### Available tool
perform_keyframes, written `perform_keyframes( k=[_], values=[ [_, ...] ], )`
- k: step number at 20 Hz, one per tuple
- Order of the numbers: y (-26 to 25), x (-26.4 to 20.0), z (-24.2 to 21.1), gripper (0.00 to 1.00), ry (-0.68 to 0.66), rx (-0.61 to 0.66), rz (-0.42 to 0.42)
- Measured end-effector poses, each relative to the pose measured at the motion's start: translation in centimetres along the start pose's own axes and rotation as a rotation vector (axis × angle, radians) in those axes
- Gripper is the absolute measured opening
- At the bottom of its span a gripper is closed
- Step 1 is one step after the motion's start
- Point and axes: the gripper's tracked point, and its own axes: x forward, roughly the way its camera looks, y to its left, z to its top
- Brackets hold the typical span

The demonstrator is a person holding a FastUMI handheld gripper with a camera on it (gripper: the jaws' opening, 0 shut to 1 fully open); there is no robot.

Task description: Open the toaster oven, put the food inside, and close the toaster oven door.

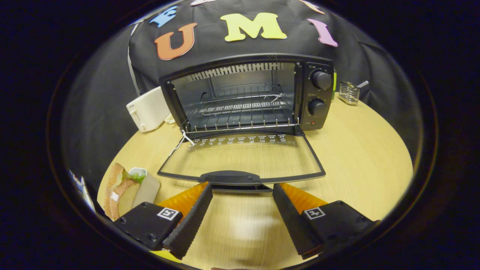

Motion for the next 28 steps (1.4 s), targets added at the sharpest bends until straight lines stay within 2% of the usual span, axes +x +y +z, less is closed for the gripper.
perform_keyframes(
  k=[6, 9, 14, 21, 28],
  values=[
    [2.4, -5.5, 3.0, 1.00, -0.137, -0.143, -0.017],
    [3.9, -7.9, 4.1, 1.00, -0.154, -0.137, 0.012],
    [8.4, -10.6, 3.5, 1.00, -0.116, -0.168, 0.127],
    [15.2, -10.1, -0.1, 1.00, 0.065, -0.213, 0.388],
    [16.9, -7.3, 0.8, 0.98, 0.380, 0.005, 0.564]
  ],
)
